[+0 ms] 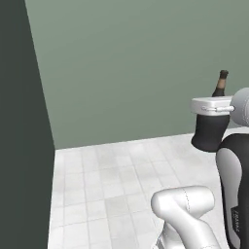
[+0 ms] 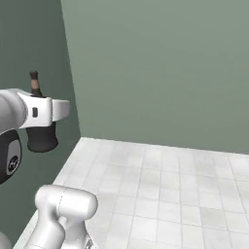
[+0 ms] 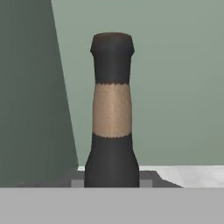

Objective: There is a bowl on the dining counter. Grab a lemon wedge from the fridge and place it in the bowl. Then get the liquor bottle and glass cup from the cabinet and place them next to the bowl.

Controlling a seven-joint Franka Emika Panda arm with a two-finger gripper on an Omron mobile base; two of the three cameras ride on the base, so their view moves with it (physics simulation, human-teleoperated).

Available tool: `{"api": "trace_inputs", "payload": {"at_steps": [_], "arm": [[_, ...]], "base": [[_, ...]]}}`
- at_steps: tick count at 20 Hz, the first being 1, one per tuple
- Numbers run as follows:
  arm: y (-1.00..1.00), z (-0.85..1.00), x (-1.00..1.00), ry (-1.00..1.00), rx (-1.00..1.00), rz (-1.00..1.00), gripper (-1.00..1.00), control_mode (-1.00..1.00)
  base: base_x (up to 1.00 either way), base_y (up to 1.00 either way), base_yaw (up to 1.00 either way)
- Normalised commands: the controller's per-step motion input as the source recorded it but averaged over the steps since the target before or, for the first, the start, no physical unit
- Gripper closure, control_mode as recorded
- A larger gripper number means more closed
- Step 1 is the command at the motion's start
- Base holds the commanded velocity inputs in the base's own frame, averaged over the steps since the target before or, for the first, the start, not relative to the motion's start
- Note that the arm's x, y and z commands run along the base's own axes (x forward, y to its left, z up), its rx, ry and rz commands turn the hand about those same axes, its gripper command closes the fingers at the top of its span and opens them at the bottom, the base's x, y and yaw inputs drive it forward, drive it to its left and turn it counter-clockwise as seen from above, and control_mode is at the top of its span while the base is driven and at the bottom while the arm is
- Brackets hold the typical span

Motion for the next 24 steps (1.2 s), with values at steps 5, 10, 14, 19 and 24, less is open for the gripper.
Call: {"api": "trace_inputs", "payload": {"at_steps": [5,10,14,19,24], "arm": [[0.0,0.0,0.0,0.0,0.0,0.0,1.0,1.0],[0.0,0.0,0.0,0.0,0.0,0.0,1.0,1.0],[0.0,0.0,0.0,0.0,0.0,0.0,1.0,1.0],[0.0,0.0,0.0,0.0,0.0,0.0,1.0,1.0],[0.0,0.0,0.0,0.0,0.0,0.0,1.0,1.0]], "base": [[1.0,-0.06,-0.39],[0.95,-0.03,-0.43],[0.88,-0.02,-0.46],[0.81,-0.03,-0.48],[0.76,-0.05,-0.5]]}}
